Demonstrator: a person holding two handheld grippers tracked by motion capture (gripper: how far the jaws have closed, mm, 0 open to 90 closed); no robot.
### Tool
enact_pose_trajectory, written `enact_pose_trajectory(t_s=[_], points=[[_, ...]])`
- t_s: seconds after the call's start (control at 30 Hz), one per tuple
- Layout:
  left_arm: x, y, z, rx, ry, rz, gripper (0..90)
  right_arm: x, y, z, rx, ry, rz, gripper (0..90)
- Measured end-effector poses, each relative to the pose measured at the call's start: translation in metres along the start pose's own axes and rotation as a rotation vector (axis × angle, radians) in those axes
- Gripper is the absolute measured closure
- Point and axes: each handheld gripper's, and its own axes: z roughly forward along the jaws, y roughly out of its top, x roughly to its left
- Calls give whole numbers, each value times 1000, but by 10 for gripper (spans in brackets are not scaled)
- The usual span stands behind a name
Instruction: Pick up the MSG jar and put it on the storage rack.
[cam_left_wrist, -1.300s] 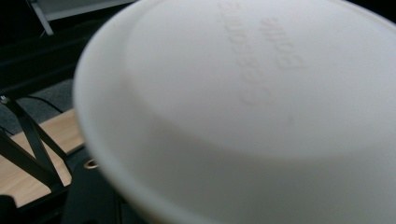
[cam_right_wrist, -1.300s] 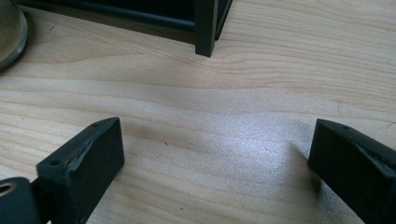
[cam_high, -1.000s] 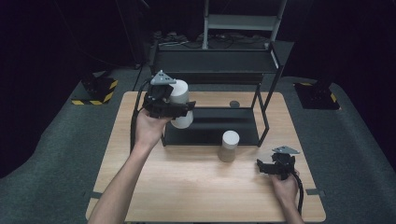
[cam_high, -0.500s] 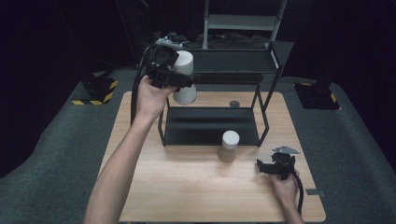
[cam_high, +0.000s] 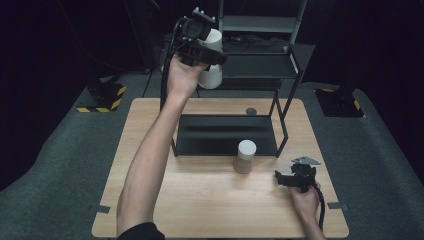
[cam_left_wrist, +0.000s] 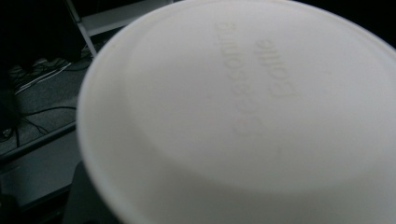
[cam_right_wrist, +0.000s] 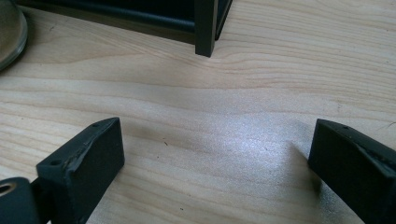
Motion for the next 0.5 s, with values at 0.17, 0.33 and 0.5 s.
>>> enact_pose_trajectory(t_s=[0.17,0.33,0.5], points=[[-1,17,17,26,59,-19,345,0,0,0,-1,0,-1,29],[2,20,27,24,87,-52,345,0,0,0,1,-1,-2,30],[2,23,41,23,124,-88,346,0,0,0,-1,0,-4,32]])
